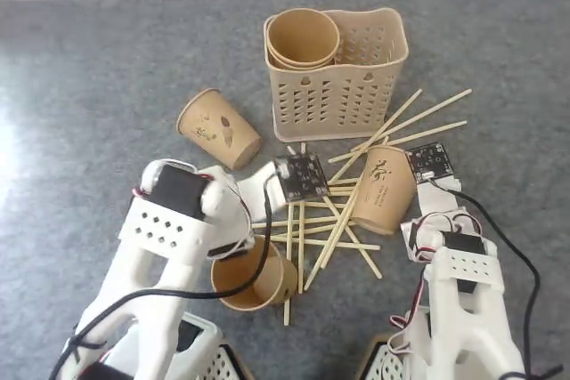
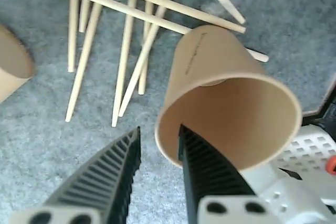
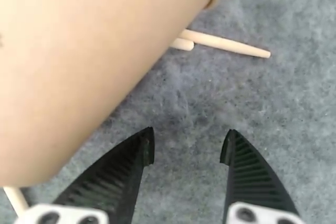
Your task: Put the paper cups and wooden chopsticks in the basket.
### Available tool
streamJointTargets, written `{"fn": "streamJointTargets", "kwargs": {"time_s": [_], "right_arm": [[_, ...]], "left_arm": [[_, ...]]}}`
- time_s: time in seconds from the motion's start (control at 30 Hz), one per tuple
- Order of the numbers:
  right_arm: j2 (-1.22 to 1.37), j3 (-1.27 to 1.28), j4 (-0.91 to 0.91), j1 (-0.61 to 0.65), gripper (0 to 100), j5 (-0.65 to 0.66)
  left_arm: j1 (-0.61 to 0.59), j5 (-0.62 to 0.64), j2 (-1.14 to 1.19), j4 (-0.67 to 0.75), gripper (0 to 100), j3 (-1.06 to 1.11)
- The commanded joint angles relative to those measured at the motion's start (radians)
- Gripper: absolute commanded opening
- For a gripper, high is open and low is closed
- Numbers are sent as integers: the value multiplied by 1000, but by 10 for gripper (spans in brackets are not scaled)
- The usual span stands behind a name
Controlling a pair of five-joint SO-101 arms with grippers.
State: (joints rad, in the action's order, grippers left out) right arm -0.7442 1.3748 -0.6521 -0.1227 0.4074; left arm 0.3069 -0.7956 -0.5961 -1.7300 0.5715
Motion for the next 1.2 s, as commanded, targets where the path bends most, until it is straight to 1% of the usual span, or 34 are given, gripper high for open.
{"fn": "streamJointTargets", "kwargs": {"time_s": [0.0,0.2,0.37,0.5,0.57,0.7,1.03,1.07,1.17], "right_arm": [[-21,0,21,7,220,9],[-21,0,21,7,220,9],[-21,0,21,7,220,9],[-21,0,21,7,220,9],[-21,0,21,7,220,9],[-21,0,21,7,220,9],[-21,0,21,7,220,9],[-21,0,21,7,220,9],[-21,0,21,7,220,9]], "left_arm": [[12,-5,-8,-25,123,-8],[17,11,-38,-21,123,2],[18,11,-46,81,123,111],[18,11,-48,97,122,124],[20,11,-48,103,102,124],[20,9,-48,106,18,124],[20,12,-46,103,13,122],[20,25,-48,107,13,117],[18,118,-49,140,10,58]]}}
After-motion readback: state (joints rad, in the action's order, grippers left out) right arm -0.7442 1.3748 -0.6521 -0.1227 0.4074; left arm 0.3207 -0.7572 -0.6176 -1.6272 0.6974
